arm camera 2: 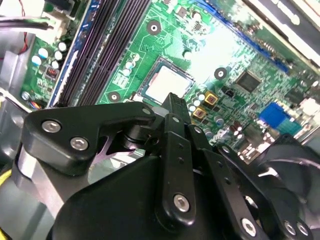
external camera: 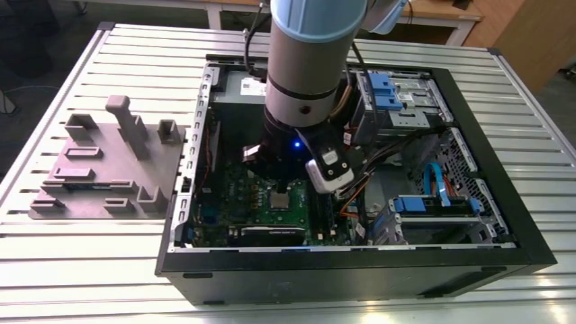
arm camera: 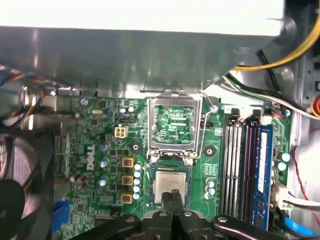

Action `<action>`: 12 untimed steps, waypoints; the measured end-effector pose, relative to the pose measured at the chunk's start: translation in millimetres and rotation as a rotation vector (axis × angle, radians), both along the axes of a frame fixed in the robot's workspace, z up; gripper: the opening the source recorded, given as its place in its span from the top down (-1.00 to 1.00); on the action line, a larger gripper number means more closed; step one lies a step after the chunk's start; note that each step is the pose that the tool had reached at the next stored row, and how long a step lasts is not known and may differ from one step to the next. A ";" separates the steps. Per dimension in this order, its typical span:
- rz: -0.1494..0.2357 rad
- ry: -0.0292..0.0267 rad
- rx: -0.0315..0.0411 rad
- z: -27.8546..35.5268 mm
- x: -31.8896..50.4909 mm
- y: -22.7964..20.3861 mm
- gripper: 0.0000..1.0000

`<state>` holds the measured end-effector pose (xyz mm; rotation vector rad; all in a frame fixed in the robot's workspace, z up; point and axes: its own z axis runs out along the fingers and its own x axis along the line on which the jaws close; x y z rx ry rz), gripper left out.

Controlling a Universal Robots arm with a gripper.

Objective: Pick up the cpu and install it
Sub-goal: 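Close the cpu cover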

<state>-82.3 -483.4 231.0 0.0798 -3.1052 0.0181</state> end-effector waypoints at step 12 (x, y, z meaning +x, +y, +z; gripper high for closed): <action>0.180 -0.0004 0.0057 -0.3 0.0 0.0 0.79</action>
